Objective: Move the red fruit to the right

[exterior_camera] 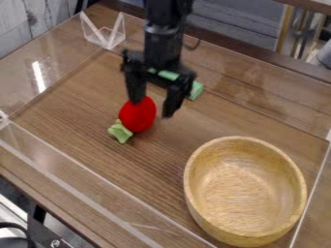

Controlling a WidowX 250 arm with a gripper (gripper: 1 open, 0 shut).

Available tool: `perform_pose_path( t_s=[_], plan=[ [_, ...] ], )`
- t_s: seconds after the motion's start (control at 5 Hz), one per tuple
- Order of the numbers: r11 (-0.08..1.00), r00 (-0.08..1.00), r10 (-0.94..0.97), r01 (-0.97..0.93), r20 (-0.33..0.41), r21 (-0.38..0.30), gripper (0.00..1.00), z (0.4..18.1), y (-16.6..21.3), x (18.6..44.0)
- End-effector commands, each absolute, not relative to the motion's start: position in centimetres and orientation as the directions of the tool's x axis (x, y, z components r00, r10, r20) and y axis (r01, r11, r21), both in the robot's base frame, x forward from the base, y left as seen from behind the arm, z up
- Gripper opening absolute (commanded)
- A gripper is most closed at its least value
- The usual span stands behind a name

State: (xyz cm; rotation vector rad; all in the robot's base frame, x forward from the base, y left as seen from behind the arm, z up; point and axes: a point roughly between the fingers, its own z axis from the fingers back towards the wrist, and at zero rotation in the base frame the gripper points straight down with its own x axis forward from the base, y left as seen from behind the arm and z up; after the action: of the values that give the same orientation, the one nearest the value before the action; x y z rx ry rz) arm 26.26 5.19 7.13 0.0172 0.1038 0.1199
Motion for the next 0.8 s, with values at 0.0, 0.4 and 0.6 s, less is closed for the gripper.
perform_pose_path(
  t_s=[0.0,0.4,0.6],
  plan=[
    [0.992,0.993,0.119,-0.120,0.025,0.051,1.00,7.9,6.6,25.6],
    [0.998,0.995,0.014,-0.020,0.098,0.061,1.00,5.3,8.2,25.8],
    [0.998,0.994,-0.020,0.013,0.104,0.067,1.00,5.1,7.4,26.4]
  ],
)
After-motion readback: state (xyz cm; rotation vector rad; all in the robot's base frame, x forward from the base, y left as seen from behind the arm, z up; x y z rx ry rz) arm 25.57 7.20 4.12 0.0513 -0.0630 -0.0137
